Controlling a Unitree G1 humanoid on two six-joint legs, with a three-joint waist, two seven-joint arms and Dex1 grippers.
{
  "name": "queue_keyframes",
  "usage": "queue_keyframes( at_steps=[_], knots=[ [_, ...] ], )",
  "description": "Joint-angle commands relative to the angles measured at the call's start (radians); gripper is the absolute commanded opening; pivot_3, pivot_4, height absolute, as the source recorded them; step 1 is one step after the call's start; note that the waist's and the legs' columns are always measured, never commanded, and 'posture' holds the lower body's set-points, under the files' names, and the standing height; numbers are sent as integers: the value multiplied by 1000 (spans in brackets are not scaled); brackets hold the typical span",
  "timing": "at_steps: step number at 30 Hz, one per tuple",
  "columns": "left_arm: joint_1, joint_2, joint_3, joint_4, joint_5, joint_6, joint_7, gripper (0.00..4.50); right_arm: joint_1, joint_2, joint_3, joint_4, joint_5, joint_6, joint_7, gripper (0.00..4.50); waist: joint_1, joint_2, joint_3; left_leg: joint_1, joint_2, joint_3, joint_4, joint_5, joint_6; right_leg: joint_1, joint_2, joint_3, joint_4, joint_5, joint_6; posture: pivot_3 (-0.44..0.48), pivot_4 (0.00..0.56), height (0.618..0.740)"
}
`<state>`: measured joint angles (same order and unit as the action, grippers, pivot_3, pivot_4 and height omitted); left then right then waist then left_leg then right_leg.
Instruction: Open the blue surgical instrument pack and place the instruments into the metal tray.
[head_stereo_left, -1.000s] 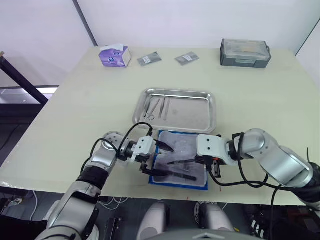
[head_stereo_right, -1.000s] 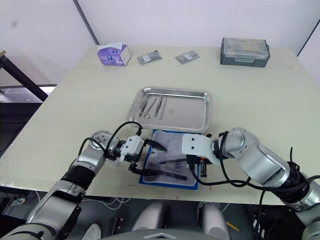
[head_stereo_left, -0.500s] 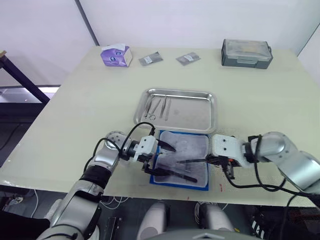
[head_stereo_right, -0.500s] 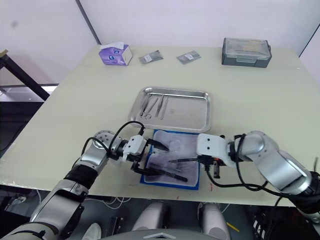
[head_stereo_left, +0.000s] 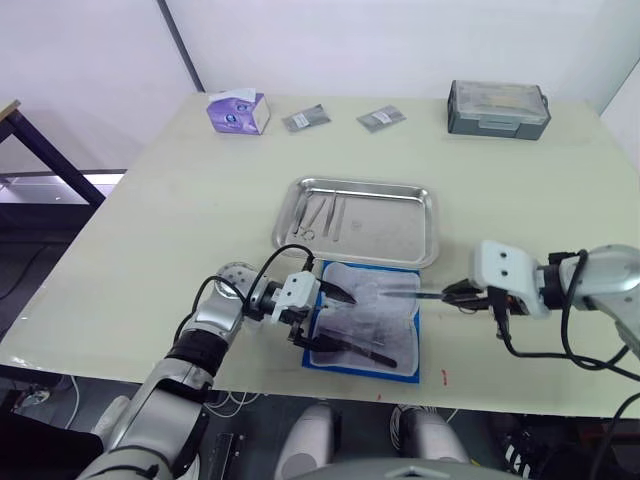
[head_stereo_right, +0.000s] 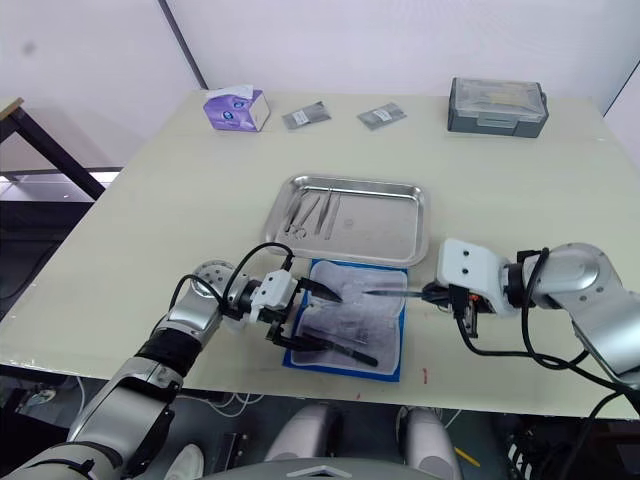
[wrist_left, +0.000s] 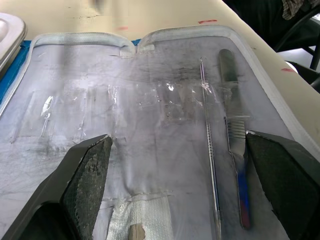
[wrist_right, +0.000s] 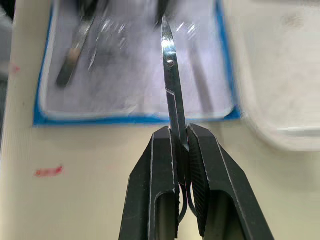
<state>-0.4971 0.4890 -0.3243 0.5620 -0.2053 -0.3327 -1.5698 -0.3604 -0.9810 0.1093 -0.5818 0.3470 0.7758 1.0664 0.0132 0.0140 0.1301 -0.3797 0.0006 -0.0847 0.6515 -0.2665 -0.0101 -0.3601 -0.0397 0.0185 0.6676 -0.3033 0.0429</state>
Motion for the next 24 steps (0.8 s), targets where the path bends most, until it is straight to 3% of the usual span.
queue_keyframes(
  at_steps=[1,4,15,24],
  knots=[
    [36,-27,-84,90,106,13,-3,4500,-56,53,-58,0,65,77,-61,18,2,1,0,0,0,0,0,0,0,0,0,0,0,0,0,0,150,734],
    [31,-32,-86,97,108,11,-6,4500,-97,117,-59,9,84,140,-133,18,3,2,-1,-1,-1,-1,0,0,0,0,0,0,-1,0,0,0,150,734],
    [16,-59,-96,105,117,15,-4,4500,-275,605,-17,155,-47,424,-686,18,4,8,-5,-2,-10,-8,0,0,3,2,-2,6,-1,-2,4,0,150,734],
    [21,-69,-104,92,118,21,-3,4500,-348,778,43,350,-146,372,-849,18,1,8,-5,-2,-18,-15,0,1,4,3,-7,7,0,-4,8,0,150,734]
  ],
)
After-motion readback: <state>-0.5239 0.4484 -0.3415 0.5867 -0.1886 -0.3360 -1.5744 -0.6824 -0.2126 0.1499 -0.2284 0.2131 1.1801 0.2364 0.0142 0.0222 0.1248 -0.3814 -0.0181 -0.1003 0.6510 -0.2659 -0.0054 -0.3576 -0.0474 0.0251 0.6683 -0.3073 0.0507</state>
